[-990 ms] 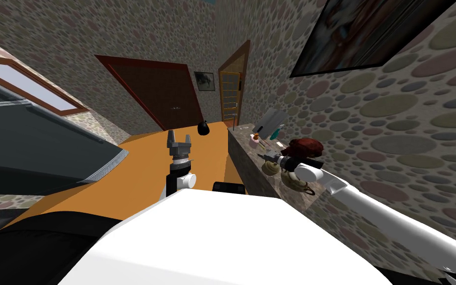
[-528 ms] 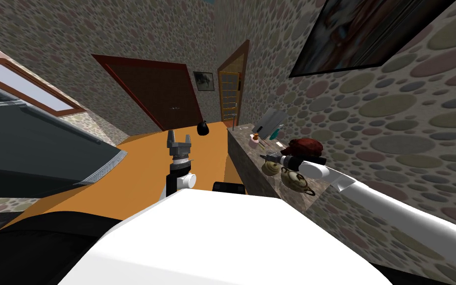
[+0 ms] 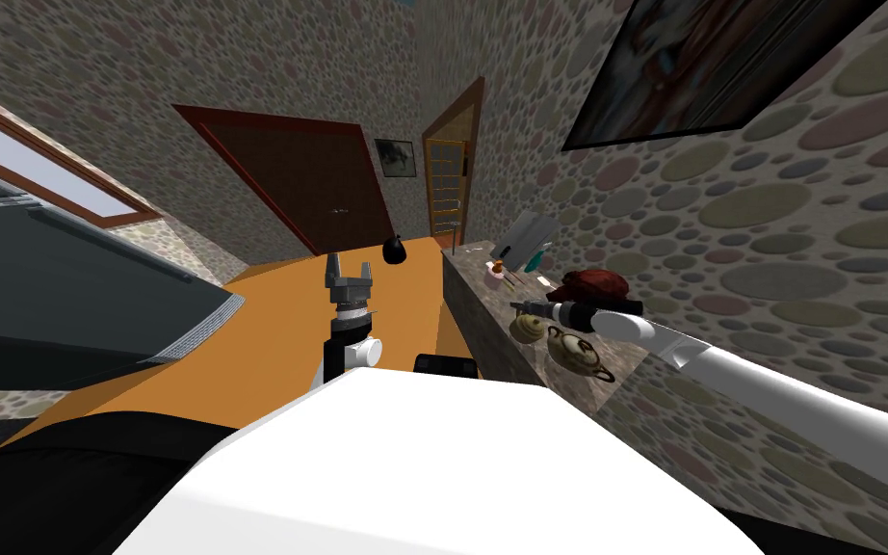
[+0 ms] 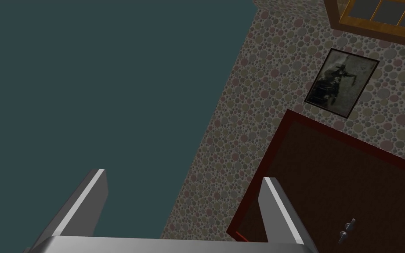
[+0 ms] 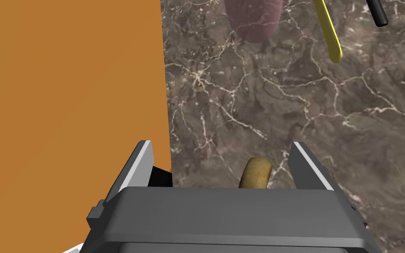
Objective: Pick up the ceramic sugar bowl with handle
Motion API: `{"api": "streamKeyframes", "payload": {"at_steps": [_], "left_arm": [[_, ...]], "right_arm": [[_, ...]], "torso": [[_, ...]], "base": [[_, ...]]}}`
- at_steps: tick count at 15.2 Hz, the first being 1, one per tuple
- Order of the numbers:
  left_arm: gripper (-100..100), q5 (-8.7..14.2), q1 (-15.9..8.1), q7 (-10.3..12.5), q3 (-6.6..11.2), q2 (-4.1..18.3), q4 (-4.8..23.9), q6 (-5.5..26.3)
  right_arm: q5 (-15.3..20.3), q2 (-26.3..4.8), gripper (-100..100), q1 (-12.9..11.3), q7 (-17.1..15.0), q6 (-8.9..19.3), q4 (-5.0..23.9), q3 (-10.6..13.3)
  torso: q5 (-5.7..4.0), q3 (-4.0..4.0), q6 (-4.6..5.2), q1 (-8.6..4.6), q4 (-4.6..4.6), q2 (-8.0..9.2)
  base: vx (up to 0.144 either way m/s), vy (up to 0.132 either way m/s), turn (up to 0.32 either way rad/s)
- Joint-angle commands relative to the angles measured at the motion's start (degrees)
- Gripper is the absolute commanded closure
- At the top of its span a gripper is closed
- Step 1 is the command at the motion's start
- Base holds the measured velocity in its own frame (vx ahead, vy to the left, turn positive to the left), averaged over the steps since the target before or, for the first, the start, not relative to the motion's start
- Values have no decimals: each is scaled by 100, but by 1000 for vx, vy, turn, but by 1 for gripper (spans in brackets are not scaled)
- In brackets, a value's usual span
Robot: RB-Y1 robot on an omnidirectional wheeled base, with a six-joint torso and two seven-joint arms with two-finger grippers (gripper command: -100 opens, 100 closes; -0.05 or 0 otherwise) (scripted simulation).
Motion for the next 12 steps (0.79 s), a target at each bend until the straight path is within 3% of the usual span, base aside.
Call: {"api": "streamKeyframes", "payload": {"at_steps": [1,4,12], "left_arm": [[0,0,0,0,0,0,0,0],[0,0,0,0,0,0,0,0],[0,0,0,0,0,0,0,0]], "right_arm": [[-204,-60,-100,-1,-59,75,39,-6],[-603,-351,-100,-100,-464,317,142,95],[-1324,-798,-100,-242,-1102,706,303,268]], "torso": [[0,0,0,0,0,0],[-1,1,0,-1,0,1],[-1,2,0,0,0,3]], "base": [[9,1,-6],[10,1,-13],[8,2,-15]]}}
